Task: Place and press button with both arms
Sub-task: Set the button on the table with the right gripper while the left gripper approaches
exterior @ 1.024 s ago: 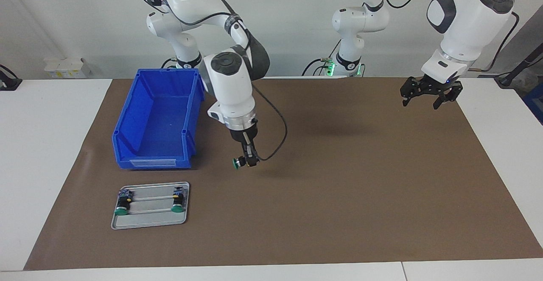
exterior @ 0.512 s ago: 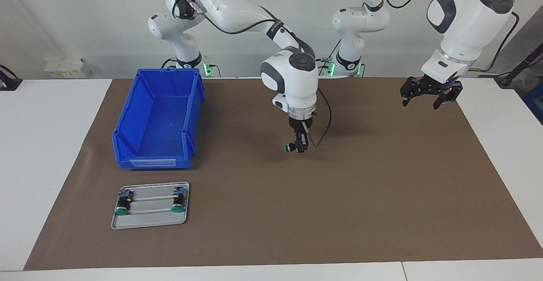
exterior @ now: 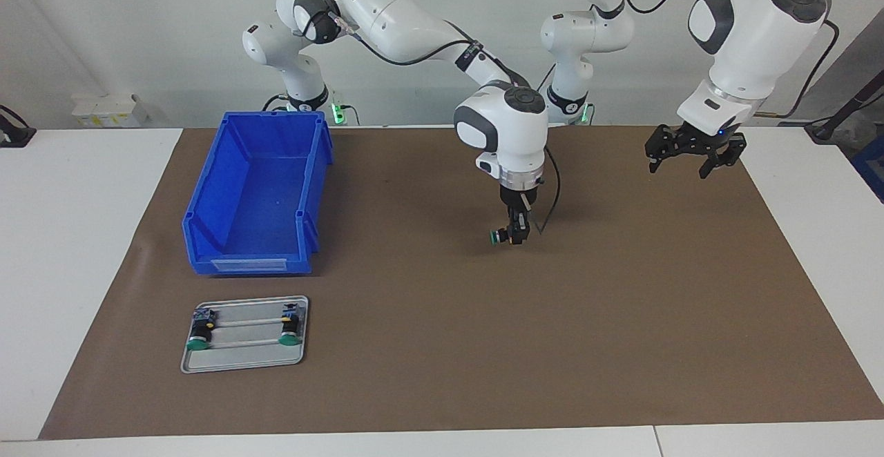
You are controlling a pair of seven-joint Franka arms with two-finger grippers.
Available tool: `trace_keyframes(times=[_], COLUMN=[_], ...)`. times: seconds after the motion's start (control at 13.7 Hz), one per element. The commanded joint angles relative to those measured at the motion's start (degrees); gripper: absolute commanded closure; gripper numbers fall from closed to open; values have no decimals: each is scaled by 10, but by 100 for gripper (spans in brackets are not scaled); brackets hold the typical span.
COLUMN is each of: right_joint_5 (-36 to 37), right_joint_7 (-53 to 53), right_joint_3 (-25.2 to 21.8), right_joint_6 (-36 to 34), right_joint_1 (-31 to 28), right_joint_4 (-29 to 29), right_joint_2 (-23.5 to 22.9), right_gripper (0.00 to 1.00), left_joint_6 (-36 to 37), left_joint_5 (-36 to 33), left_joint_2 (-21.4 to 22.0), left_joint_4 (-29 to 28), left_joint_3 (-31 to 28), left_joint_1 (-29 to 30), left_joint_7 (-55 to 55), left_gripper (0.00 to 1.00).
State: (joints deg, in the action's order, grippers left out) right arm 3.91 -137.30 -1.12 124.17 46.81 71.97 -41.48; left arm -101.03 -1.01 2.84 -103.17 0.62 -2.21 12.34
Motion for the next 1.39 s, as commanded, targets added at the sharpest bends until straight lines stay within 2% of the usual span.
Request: trace_keyframes(times=[0.0,0.22,0.37,0.44,0.51,0.58,0.8,0.95,1.1,1.32], right_joint_5=[22,55,66,66,72,84,83,80,75,58], right_joint_7=[-22,-53,-54,-54,-53,-51,-29,24,101,268], right_joint_3=[3,3,3,3,3,4,4,3,4,5], right_joint_6=[17,22,19,16,13,12,6,-20,-18,-18], right_joint_1=[8,23,24,28,28,28,20,10,-21,-79], right_joint_4=[-1,-6,-7,-9,-9,-9,-3,3,56,179], right_joint_2=[-13,-49,-52,-52,-51,-46,-4,30,87,210], right_gripper=[100,100,100,66,8,0,0,0,0,0], left_joint_6=[-10,-14,-15,-17,-20,-27,-94,-131,-175,-274], left_joint_5=[-8,-4,0,2,14,35,56,58,76,88], left_joint_2=[18,19,21,21,20,19,18,11,2,-13], left_joint_4=[-23,-26,-26,-27,-27,-30,-69,-89,-112,-163], left_joint_3=[-5,-5,-5,-4,-4,-4,-4,-4,-4,-4], left_joint_1=[-19,-28,-28,-28,-30,-37,-66,-86,-99,-138], left_joint_7=[0,22,57,65,75,81,116,151,195,278], left_gripper=[0,0,0,0,0,0,0,0,0,0])
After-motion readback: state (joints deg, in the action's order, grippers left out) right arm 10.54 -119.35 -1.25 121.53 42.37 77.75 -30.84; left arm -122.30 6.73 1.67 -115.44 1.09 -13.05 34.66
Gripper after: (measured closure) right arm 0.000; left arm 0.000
